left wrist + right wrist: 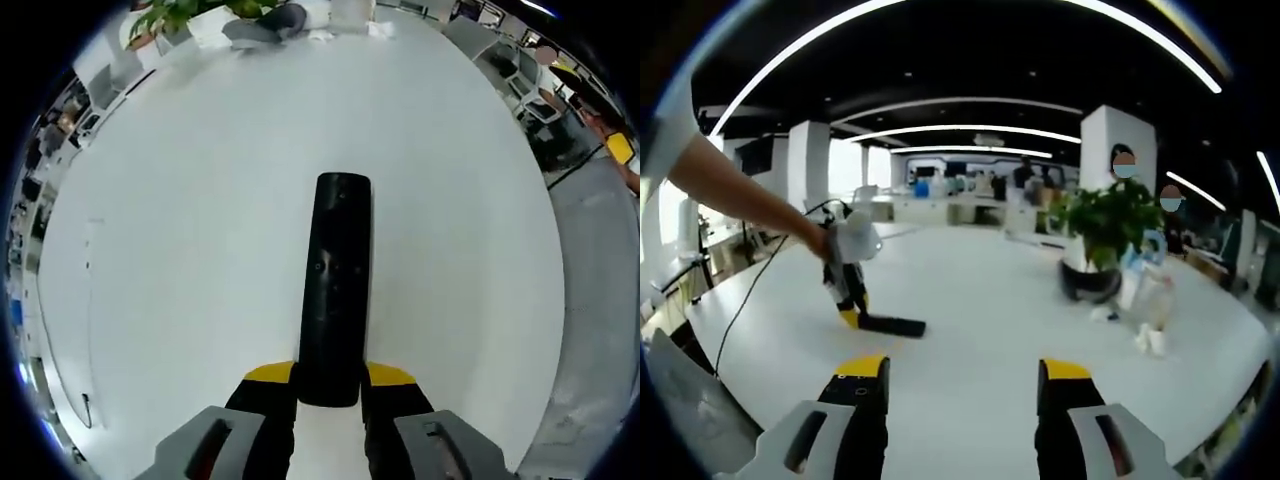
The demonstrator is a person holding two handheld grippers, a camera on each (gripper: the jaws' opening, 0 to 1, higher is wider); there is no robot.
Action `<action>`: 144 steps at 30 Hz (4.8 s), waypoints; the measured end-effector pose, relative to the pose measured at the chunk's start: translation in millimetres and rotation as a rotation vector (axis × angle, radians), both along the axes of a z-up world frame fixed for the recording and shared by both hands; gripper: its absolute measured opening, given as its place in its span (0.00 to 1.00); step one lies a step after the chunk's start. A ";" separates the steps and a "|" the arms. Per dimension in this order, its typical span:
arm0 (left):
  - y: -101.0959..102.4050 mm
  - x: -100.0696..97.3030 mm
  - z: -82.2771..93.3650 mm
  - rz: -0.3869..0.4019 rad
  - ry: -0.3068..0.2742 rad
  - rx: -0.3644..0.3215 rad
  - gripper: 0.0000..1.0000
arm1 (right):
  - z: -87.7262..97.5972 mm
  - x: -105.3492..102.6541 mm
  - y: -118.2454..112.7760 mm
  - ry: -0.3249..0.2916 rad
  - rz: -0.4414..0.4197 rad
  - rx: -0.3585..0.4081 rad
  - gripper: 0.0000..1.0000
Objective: Press the specified remote control buttons in sequence, fully releasing each button before pressing the next.
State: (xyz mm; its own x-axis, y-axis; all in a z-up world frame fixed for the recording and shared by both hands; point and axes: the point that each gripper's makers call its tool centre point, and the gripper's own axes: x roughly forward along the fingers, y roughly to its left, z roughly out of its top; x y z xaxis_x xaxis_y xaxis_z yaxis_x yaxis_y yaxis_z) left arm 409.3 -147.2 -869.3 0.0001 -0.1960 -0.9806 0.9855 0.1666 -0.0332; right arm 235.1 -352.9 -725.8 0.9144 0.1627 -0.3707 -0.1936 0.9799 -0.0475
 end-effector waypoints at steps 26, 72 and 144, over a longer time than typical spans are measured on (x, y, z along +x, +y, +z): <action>1.6 48.0 -1.0 -0.037 0.000 0.028 0.24 | -8.8 1.9 3.3 0.040 0.017 -0.025 0.54; 10.4 87.1 10.2 0.158 -0.344 0.032 0.40 | -5.9 0.3 12.7 0.037 0.044 0.026 0.57; 58.5 -95.4 160.4 0.864 -0.745 -0.777 1.00 | 14.6 4.6 -4.9 -0.094 -0.057 0.038 0.96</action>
State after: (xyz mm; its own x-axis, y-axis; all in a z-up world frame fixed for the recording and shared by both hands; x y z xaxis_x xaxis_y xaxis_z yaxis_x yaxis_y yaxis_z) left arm 314.0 -88.8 -708.9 0.8719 -0.3569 -0.3354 0.4058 0.9099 0.0867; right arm 239.7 -357.7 -711.2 0.9529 0.1222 -0.2778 -0.1344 0.9906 -0.0254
